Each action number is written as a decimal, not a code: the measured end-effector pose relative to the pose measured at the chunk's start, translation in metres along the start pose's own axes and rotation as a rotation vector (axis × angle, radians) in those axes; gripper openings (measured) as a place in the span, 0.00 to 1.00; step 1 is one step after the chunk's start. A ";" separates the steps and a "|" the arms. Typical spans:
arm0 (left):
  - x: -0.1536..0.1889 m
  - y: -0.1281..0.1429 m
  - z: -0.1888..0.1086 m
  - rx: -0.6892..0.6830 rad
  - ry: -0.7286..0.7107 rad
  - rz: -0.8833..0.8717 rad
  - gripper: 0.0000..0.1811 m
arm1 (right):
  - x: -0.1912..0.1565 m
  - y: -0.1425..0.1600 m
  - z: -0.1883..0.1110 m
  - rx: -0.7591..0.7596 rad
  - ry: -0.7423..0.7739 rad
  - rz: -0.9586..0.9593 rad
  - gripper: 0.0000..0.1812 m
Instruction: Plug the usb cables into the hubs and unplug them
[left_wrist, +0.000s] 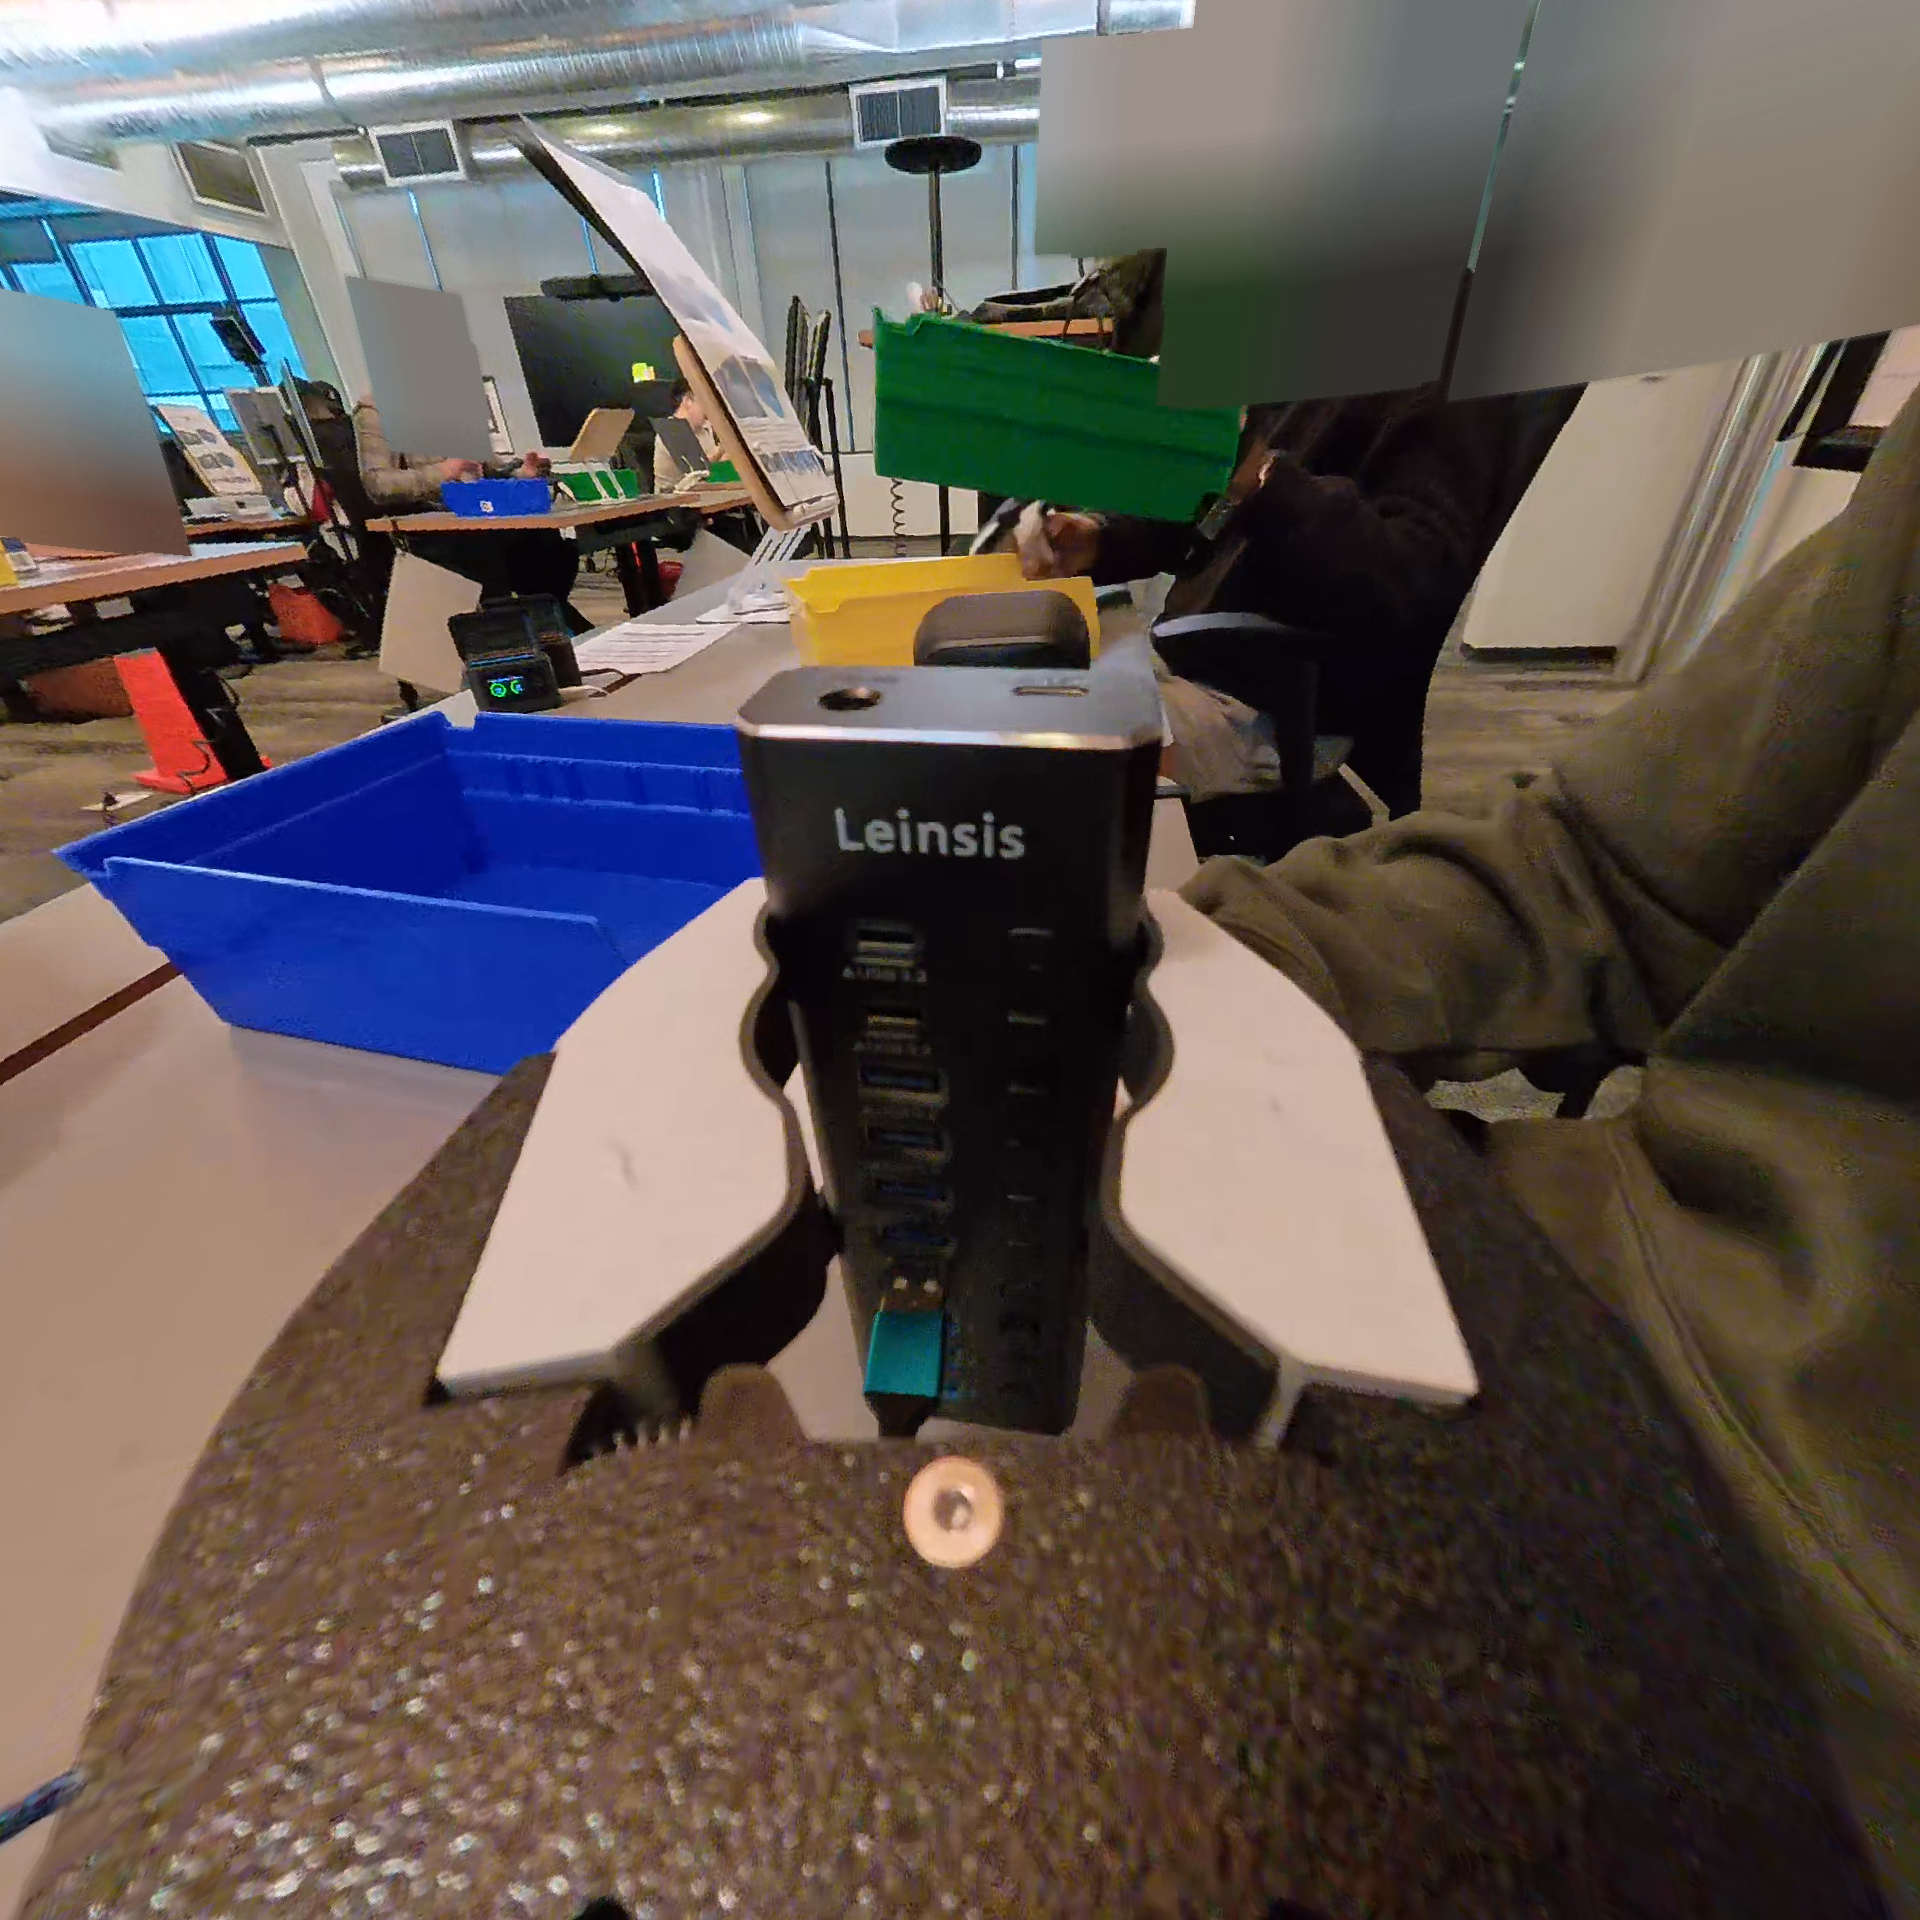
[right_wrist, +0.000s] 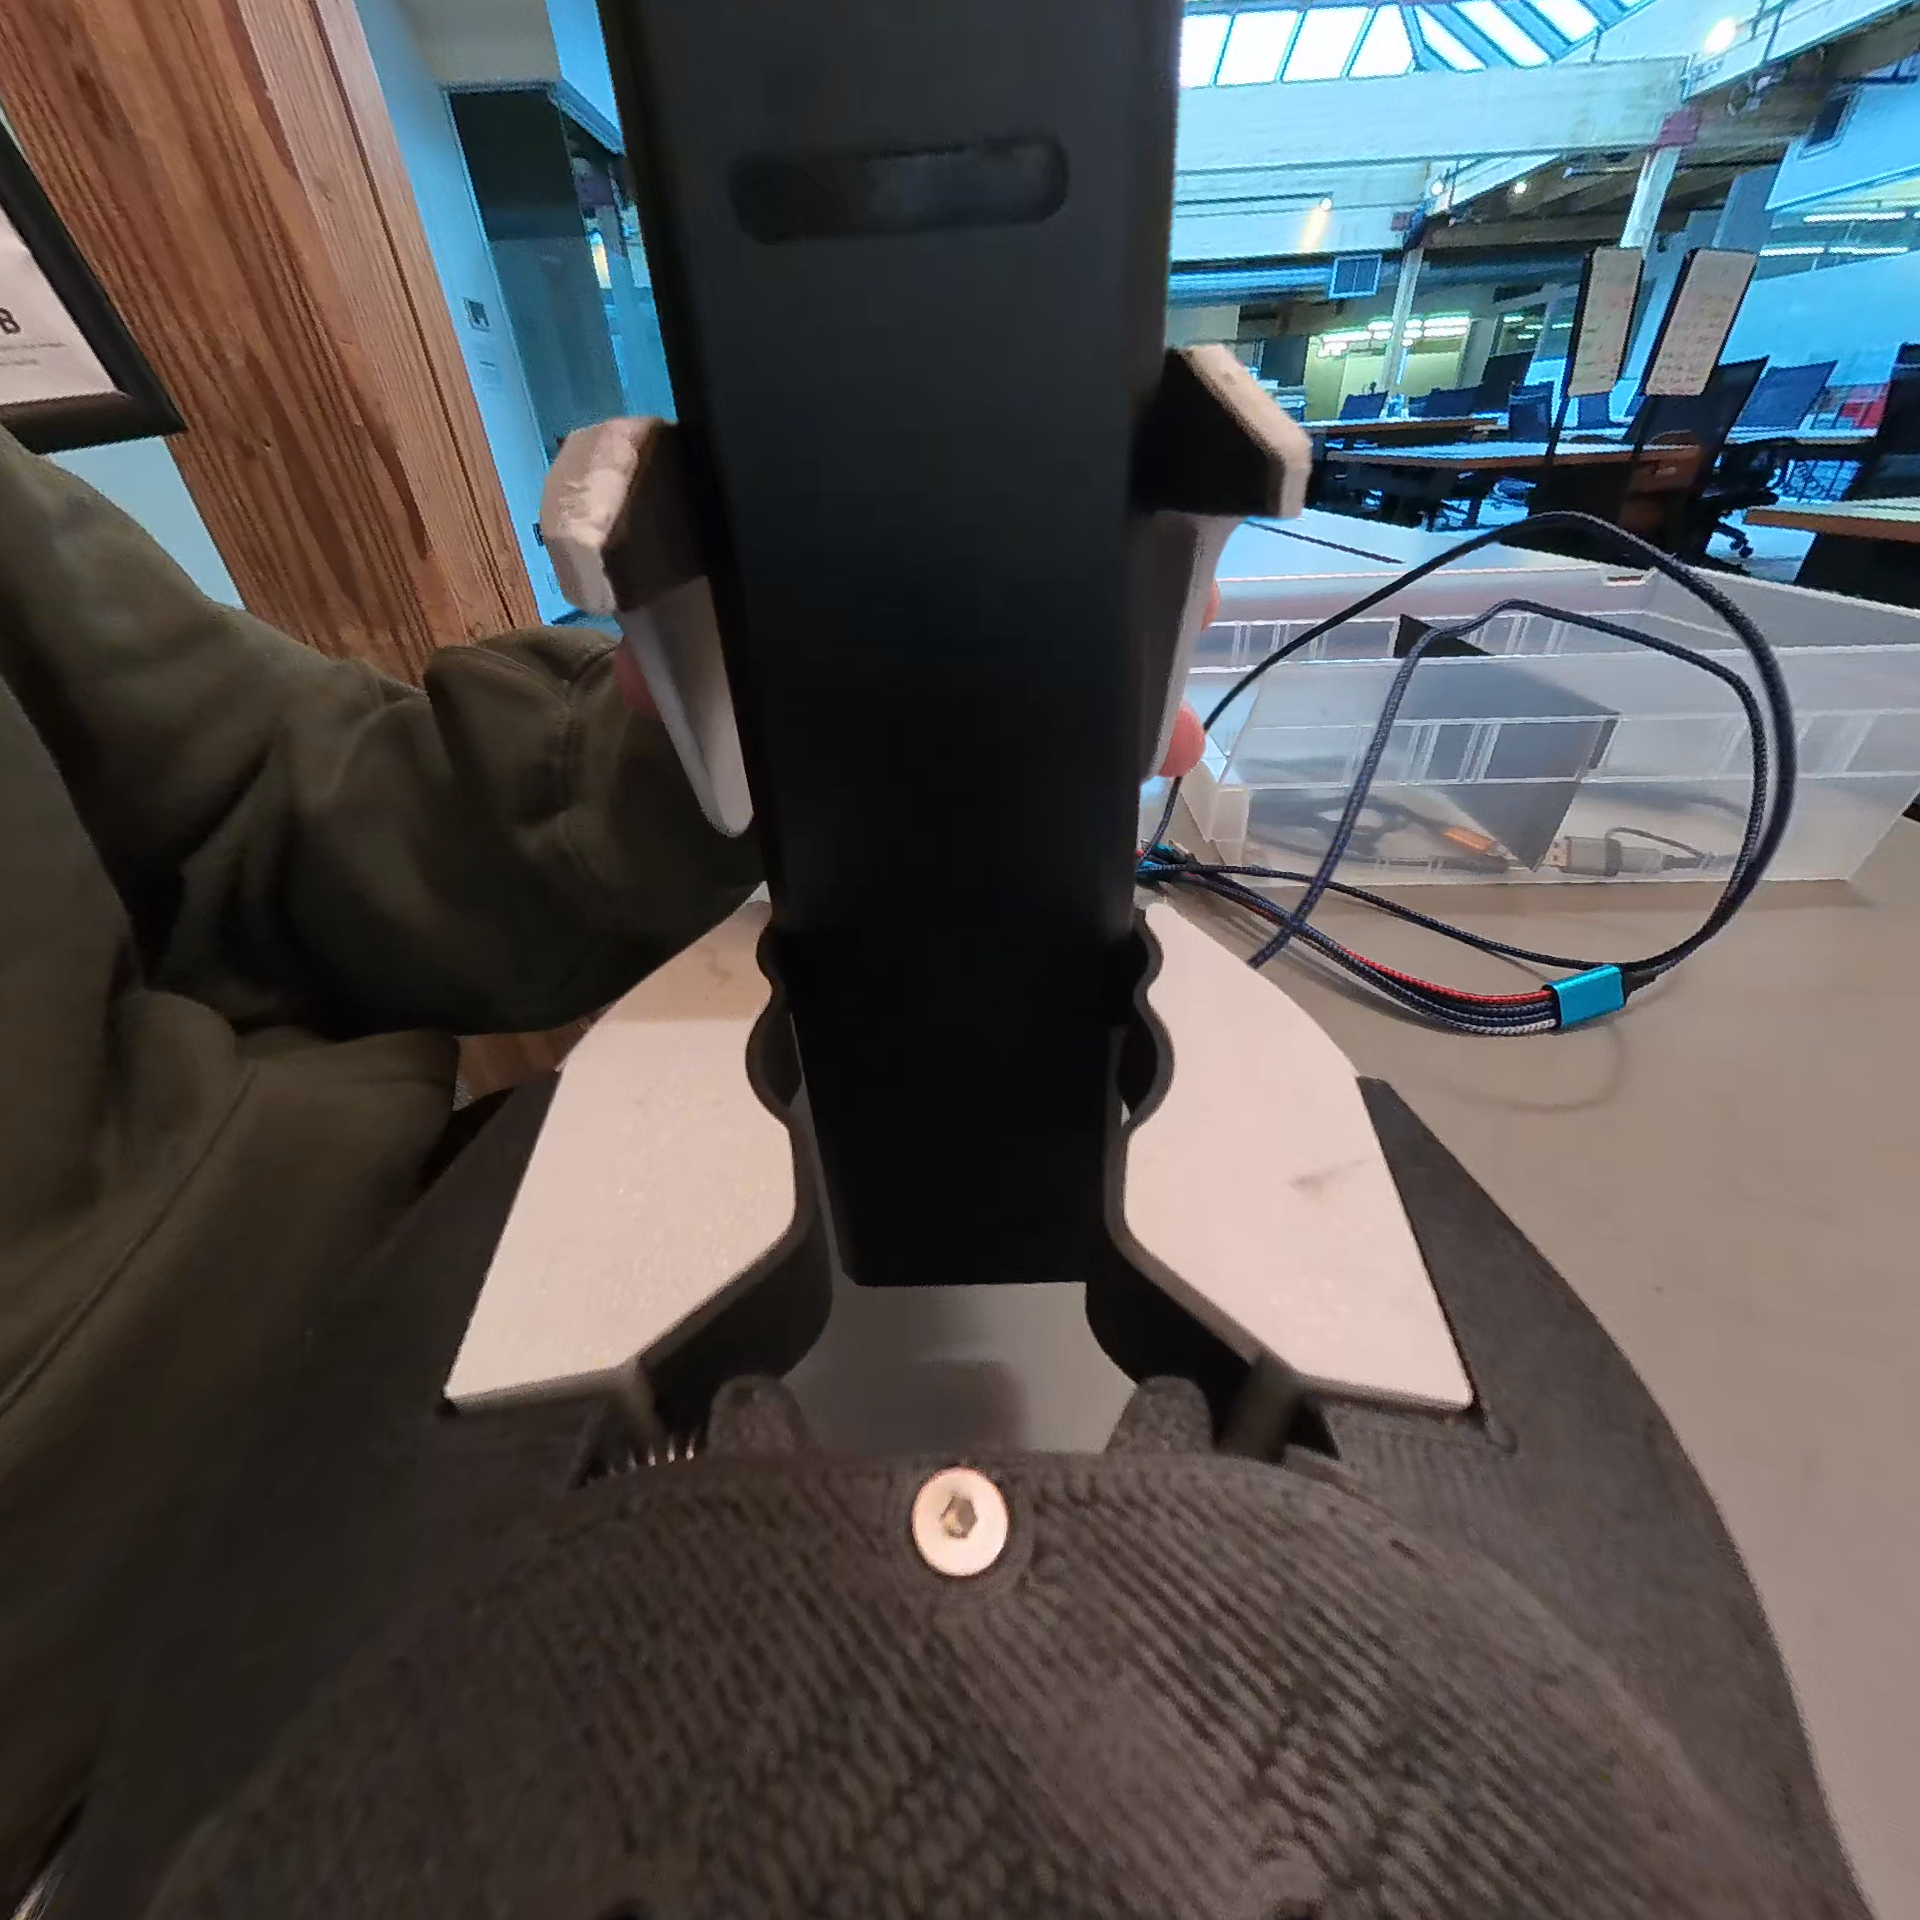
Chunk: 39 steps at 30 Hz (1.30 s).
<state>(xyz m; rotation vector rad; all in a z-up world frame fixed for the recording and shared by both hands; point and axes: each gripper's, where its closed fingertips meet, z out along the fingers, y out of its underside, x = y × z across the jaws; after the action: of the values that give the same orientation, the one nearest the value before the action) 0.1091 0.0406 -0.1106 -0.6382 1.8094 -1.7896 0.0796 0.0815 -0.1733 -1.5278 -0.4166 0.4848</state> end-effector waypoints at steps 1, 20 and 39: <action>0.000 0.000 0.000 -0.002 0.003 0.005 0.33 | 0.000 0.000 0.001 -0.003 0.003 -0.002 0.33; -0.010 0.000 0.000 0.005 -0.073 -0.056 0.34 | 0.009 -0.007 -0.008 0.062 0.029 0.079 0.34; -0.007 0.057 -0.034 -0.440 -0.047 -0.003 0.19 | -0.005 -0.021 -0.028 0.197 -0.061 0.076 0.33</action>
<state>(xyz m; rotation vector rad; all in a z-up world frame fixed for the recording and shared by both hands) 0.0939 0.0717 -0.1675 -0.8375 2.1867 -1.3677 0.0909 0.0556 -0.1521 -1.3442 -0.3482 0.6157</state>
